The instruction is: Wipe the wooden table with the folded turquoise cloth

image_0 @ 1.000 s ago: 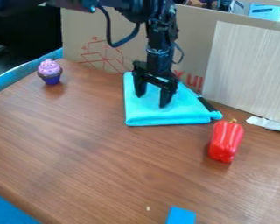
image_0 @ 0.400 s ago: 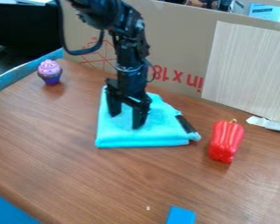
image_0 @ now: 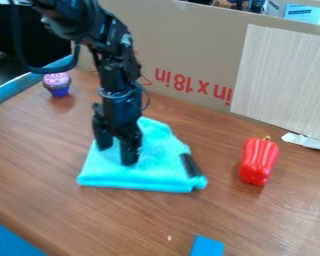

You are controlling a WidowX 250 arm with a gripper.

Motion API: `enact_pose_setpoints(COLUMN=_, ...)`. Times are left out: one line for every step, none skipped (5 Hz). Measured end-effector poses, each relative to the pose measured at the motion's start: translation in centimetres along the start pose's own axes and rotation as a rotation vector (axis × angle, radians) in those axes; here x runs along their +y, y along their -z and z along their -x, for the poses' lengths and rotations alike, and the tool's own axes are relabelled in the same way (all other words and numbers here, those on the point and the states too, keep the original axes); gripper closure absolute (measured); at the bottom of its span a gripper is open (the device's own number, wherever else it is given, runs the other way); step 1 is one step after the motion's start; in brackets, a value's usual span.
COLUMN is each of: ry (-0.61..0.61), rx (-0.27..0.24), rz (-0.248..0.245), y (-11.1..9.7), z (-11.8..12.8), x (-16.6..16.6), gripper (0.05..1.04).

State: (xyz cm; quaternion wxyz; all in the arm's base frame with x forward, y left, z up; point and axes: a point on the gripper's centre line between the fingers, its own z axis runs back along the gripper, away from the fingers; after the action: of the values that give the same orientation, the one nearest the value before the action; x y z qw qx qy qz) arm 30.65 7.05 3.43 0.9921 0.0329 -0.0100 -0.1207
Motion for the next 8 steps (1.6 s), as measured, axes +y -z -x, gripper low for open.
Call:
enact_pose_setpoints(ry=0.032, rx=0.001, rz=-0.01, y=-0.1, z=1.5, x=0.1, gripper=0.083)
enact_pose_setpoints(ry=0.012, rx=-0.003, rz=-0.037, y=0.0, z=1.0, x=0.7, gripper=0.082)
enact_pose_setpoints(ry=-0.065, rx=0.013, rz=-0.049, y=0.8, z=-1.5, x=2.0, gripper=0.082)
enact_pose_setpoints(ry=-0.148, rx=0.017, rz=-0.068, y=1.1, z=-4.9, x=3.9, gripper=0.082)
enact_pose_setpoints(ry=-0.21, rx=0.015, rz=-0.065, y=1.0, z=-7.0, x=4.9, gripper=0.082)
enact_pose_setpoints(ry=-0.25, rx=0.016, rz=-0.034, y=0.9, z=-8.5, x=5.1, gripper=0.082)
enact_pose_setpoints(ry=-0.257, rx=0.023, rz=0.0, y=1.0, z=-8.1, x=5.1, gripper=0.083)
enact_pose_setpoints(ry=-0.21, rx=0.06, rz=-0.008, y=1.2, z=-5.0, x=4.1, gripper=0.082)
